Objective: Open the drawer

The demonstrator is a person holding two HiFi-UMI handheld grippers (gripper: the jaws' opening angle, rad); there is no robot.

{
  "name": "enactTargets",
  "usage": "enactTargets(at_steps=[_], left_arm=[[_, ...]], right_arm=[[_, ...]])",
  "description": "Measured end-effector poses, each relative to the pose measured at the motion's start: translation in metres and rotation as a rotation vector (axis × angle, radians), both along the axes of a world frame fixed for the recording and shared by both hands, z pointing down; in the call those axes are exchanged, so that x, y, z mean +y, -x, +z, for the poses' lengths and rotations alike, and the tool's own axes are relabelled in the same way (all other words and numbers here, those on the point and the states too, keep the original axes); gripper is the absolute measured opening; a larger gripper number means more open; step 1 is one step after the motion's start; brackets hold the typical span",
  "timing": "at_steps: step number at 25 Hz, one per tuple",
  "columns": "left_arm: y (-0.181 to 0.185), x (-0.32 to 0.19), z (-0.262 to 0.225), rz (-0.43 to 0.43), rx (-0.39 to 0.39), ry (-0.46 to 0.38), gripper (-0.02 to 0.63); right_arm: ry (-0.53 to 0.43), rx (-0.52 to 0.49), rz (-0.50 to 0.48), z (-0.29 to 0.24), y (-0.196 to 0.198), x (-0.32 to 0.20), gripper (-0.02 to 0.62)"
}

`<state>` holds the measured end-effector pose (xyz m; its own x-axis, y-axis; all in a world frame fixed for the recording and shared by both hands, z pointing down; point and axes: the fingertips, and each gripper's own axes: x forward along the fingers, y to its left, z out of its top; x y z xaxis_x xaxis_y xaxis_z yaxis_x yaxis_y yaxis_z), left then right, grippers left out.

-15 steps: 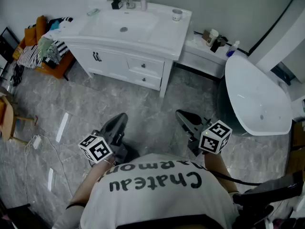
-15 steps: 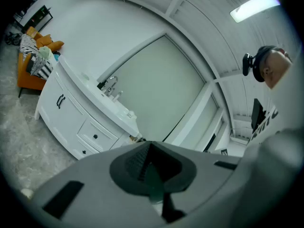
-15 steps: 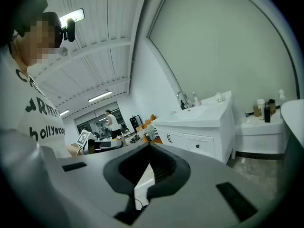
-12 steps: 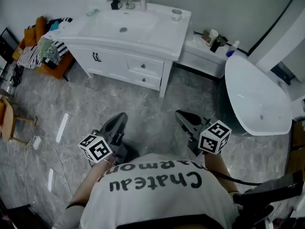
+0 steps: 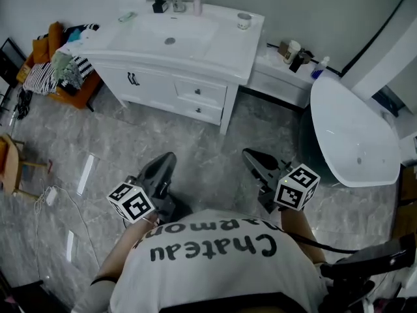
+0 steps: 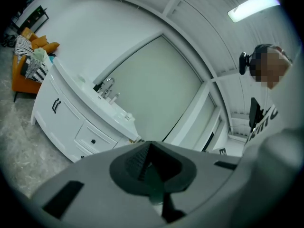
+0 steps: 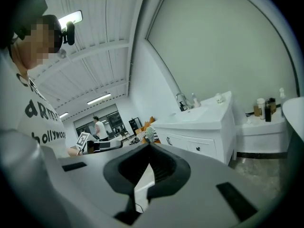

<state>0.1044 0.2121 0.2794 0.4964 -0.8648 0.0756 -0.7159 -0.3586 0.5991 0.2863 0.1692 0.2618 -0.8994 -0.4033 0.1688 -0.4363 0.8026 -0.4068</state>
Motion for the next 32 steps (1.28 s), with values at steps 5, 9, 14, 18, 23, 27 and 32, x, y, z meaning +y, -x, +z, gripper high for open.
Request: enactTargets(at_steps=[5, 9, 14, 18, 23, 27, 32], left_arm=[[0.011, -0.011, -0.001, 0.03, -0.083, 0.031, 0.009], [0.032, -0.029, 0.001, 0.06, -0.089, 0.053, 0.009], [0.065, -0.068, -0.003, 0.14, -0.11, 0.045, 0.009], [0.092, -0.099, -0.013, 0.198, -0.115, 0.039, 0.009], [0.127, -0.129, -0.02, 0.272, -0.127, 0.023, 0.009], [0.157, -0.147, -0.016, 0.321, -0.157, 0.034, 0.009], [0.194, -0.161, -0.004, 0.397, -0.198, 0.052, 0.009]], right_arm=[[0.001, -0.059, 0.049, -0.013, 0.015, -0.016, 0.005], [-0.009, -0.049, 0.069, -0.014, 0.038, -0.03, 0.005], [-0.001, -0.013, 0.142, -0.013, 0.068, -0.055, 0.005], [-0.006, 0.016, 0.188, -0.015, 0.097, -0.074, 0.005], [0.017, 0.024, 0.237, -0.017, 0.137, -0.096, 0.005], [0.029, 0.043, 0.266, -0.015, 0.168, -0.115, 0.005], [0.053, 0.018, 0.338, -0.007, 0.204, -0.134, 0.005]])
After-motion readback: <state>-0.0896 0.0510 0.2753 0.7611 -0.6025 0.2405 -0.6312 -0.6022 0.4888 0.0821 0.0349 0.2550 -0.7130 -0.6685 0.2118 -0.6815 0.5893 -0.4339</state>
